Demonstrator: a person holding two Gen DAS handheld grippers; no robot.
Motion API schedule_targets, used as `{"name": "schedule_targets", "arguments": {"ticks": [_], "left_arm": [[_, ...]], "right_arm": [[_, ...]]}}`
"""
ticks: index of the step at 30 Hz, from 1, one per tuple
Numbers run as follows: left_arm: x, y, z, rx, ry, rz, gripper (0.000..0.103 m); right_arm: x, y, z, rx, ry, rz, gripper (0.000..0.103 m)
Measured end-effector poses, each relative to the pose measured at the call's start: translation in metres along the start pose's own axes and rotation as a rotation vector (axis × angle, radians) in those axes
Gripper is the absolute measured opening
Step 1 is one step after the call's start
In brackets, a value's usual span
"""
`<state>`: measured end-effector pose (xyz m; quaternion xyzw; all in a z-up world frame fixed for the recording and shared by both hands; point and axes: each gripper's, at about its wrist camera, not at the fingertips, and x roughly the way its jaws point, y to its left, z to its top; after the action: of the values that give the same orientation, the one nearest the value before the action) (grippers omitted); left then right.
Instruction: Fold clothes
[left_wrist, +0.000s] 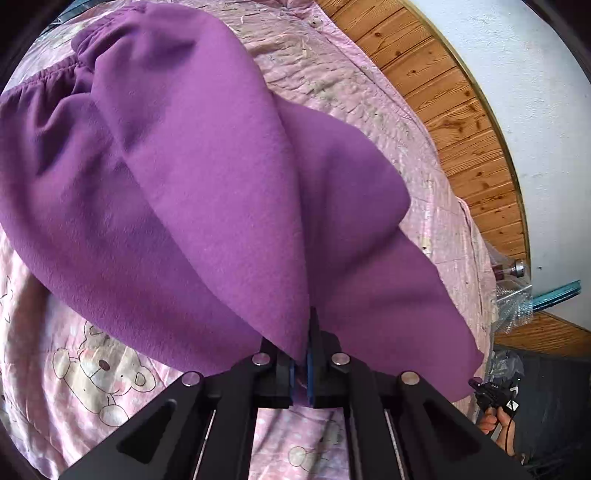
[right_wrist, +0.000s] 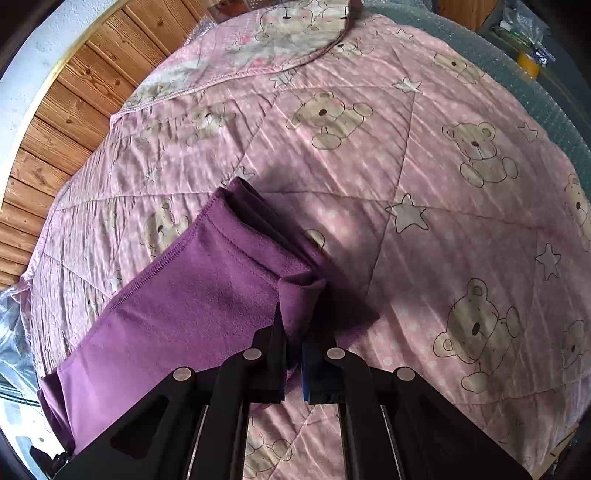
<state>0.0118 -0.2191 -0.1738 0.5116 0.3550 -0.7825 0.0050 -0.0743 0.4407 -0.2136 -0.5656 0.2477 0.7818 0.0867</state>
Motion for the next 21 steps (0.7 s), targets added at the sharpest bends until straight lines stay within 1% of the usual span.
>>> {"name": "schedule_targets", "arguments": {"ticks": [2, 3, 5, 6, 7, 8, 9, 10, 12, 13, 14, 15, 16, 17, 18, 19, 20, 21], "left_arm": [[-0.007, -0.002, -0.001, 0.007, -0.016, -0.010, 0.003], [-0.011, -0.005, -0.001, 0.019, -0.025, -0.012, 0.003], [-0.009, -0.006, -0.003, 0.031, -0.022, 0.006, 0.004], [-0.002, -0.003, -0.005, 0.031, -0.003, 0.020, 0.004], [0.008, 0.000, -0.008, 0.033, 0.019, 0.044, 0.004], [0.017, 0.002, -0.009, 0.037, 0.033, 0.067, 0.004], [0.021, 0.004, -0.010, 0.037, 0.030, 0.068, 0.006], [0.020, 0.004, -0.010, 0.037, 0.019, 0.064, 0.006], [0.019, 0.004, -0.009, 0.039, 0.023, 0.067, 0.006], [0.018, 0.004, -0.009, 0.042, 0.028, 0.061, 0.008], [0.015, 0.005, -0.009, 0.038, 0.036, 0.051, 0.010], [0.010, 0.008, -0.009, 0.020, 0.042, 0.032, 0.017], [0.003, 0.013, -0.009, -0.002, 0.042, 0.001, 0.025], [-0.008, 0.018, -0.009, -0.018, 0.034, -0.037, 0.028], [-0.019, 0.025, -0.008, -0.024, 0.024, -0.068, 0.032], [-0.031, 0.032, -0.006, -0.024, 0.013, -0.082, 0.034], [-0.042, 0.042, -0.003, -0.028, -0.001, -0.097, 0.034], [-0.053, 0.054, 0.003, -0.034, -0.018, -0.114, 0.035]], "right_arm": [[-0.018, 0.002, 0.002, 0.003, -0.047, 0.038, 0.004], [-0.022, 0.004, 0.003, -0.016, -0.066, 0.037, 0.004], [-0.017, 0.009, 0.004, -0.063, -0.072, -0.001, 0.004], [-0.009, 0.009, 0.004, -0.081, -0.064, -0.029, 0.004], [-0.002, 0.005, 0.004, -0.077, -0.047, -0.050, 0.004], [0.003, -0.001, 0.004, -0.064, -0.042, -0.051, 0.004], [0.003, -0.003, 0.003, -0.061, -0.048, -0.041, 0.004], [0.003, -0.003, 0.000, -0.074, -0.053, -0.050, 0.004], [0.001, 0.002, -0.005, -0.114, -0.071, -0.083, 0.005], [0.000, 0.004, -0.006, -0.123, -0.074, -0.094, 0.007], [-0.007, 0.005, -0.007, -0.122, -0.077, -0.123, 0.016], [-0.016, 0.005, -0.009, -0.109, -0.103, -0.179, 0.028], [-0.032, 0.007, -0.012, -0.084, -0.157, -0.238, 0.030], [-0.053, 0.012, -0.019, -0.054, -0.223, -0.289, 0.033], [-0.067, 0.021, -0.026, -0.036, -0.261, -0.302, 0.035], [-0.076, 0.035, -0.035, -0.031, -0.286, -0.283, 0.036], [-0.081, 0.057, -0.047, -0.059, -0.296, -0.245, 0.036], [-0.080, 0.085, -0.060, -0.118, -0.286, -0.211, 0.036]]}}
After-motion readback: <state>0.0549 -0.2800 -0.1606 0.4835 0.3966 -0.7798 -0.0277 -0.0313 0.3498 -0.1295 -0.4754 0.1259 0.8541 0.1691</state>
